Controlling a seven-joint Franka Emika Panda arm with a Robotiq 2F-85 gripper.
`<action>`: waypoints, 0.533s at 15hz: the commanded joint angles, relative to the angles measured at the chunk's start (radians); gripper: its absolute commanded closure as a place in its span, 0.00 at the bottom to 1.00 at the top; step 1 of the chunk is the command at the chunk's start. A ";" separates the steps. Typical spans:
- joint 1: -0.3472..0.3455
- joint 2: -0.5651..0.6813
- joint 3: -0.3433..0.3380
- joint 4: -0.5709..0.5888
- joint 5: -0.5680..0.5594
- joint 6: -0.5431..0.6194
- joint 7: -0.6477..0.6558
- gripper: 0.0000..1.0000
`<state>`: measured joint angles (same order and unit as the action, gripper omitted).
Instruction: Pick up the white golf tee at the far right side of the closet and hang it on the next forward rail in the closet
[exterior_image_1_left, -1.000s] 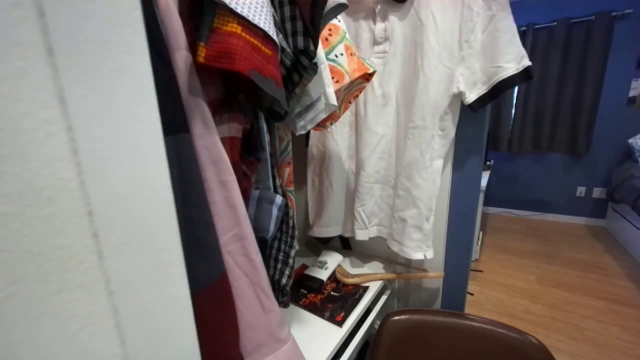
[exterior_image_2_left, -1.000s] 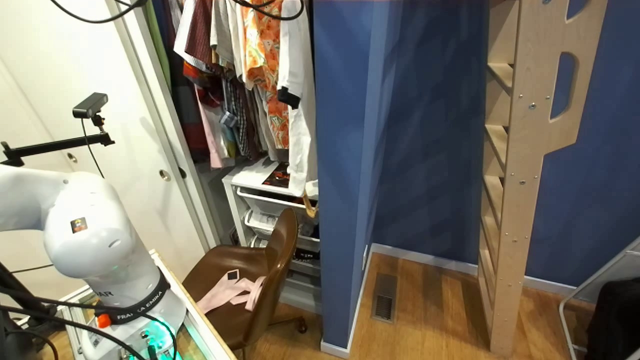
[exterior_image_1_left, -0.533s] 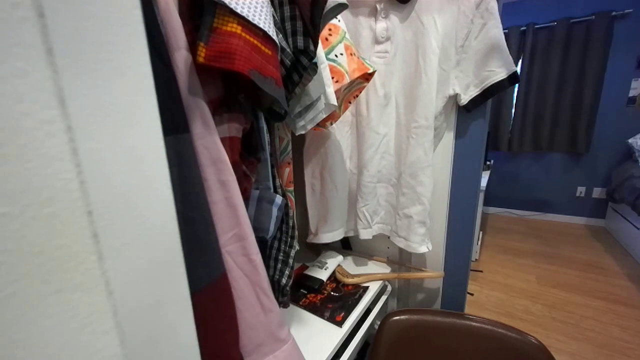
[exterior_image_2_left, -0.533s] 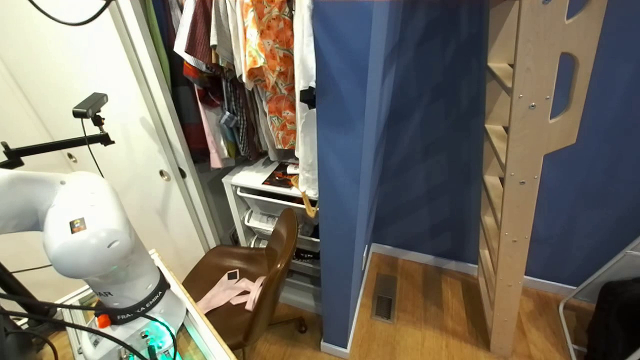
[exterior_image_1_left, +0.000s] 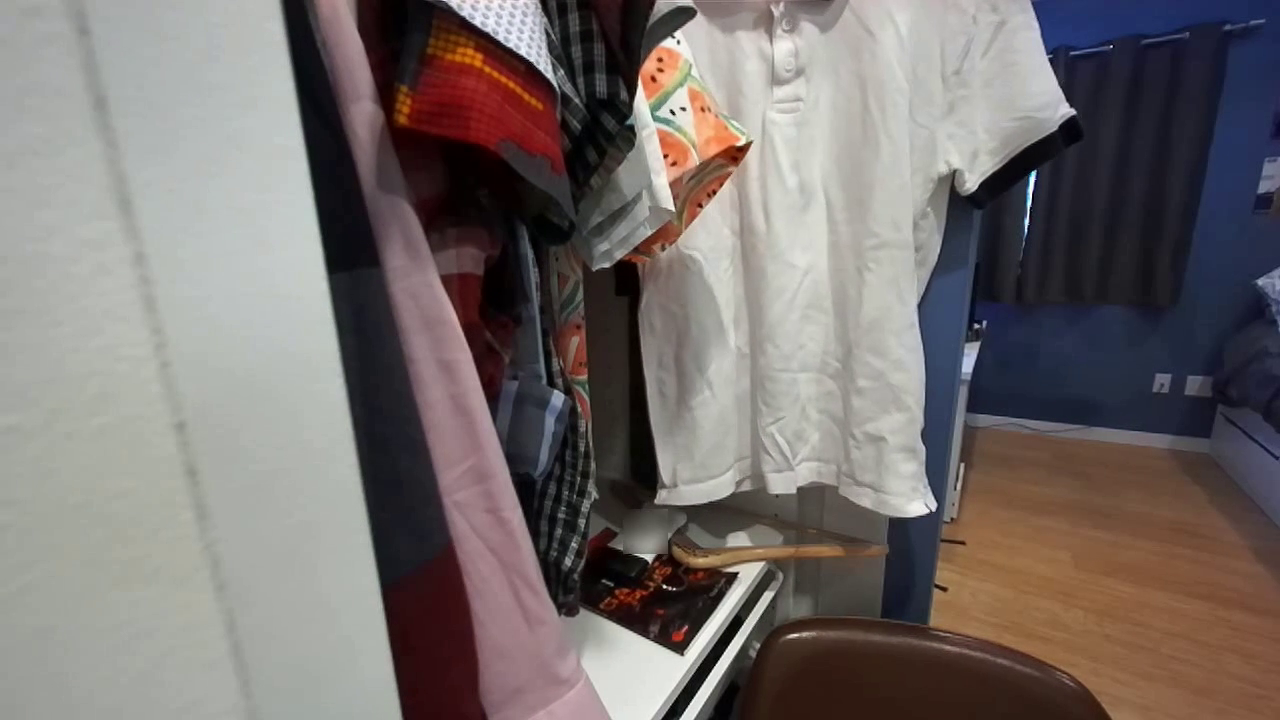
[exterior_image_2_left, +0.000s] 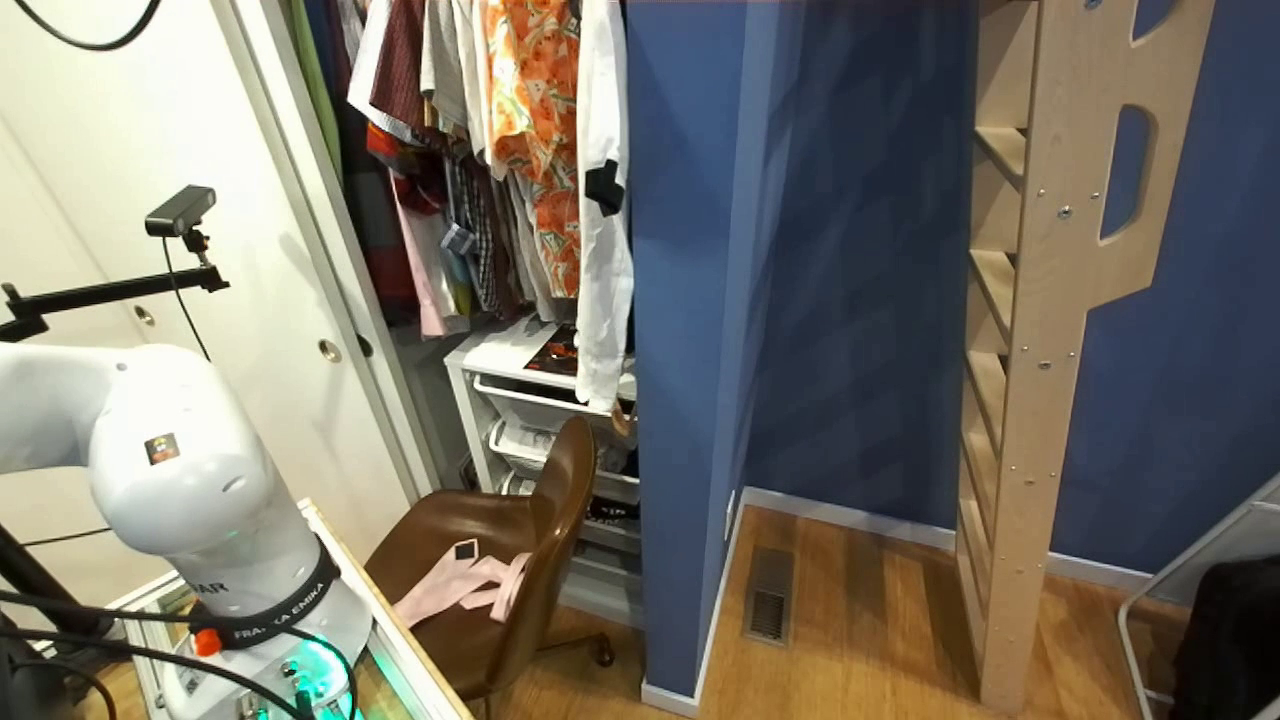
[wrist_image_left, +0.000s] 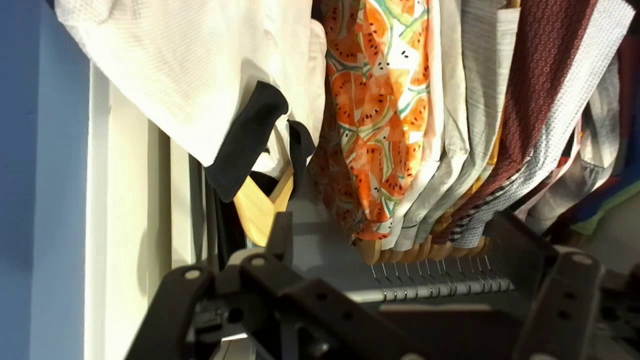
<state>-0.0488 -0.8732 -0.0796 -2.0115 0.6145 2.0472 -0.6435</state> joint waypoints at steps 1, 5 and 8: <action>0.073 -0.002 -0.022 0.052 -0.122 -0.054 0.094 0.00; 0.139 -0.003 -0.037 0.039 -0.164 -0.008 0.110 0.00; 0.143 -0.003 -0.040 0.040 -0.167 -0.010 0.110 0.00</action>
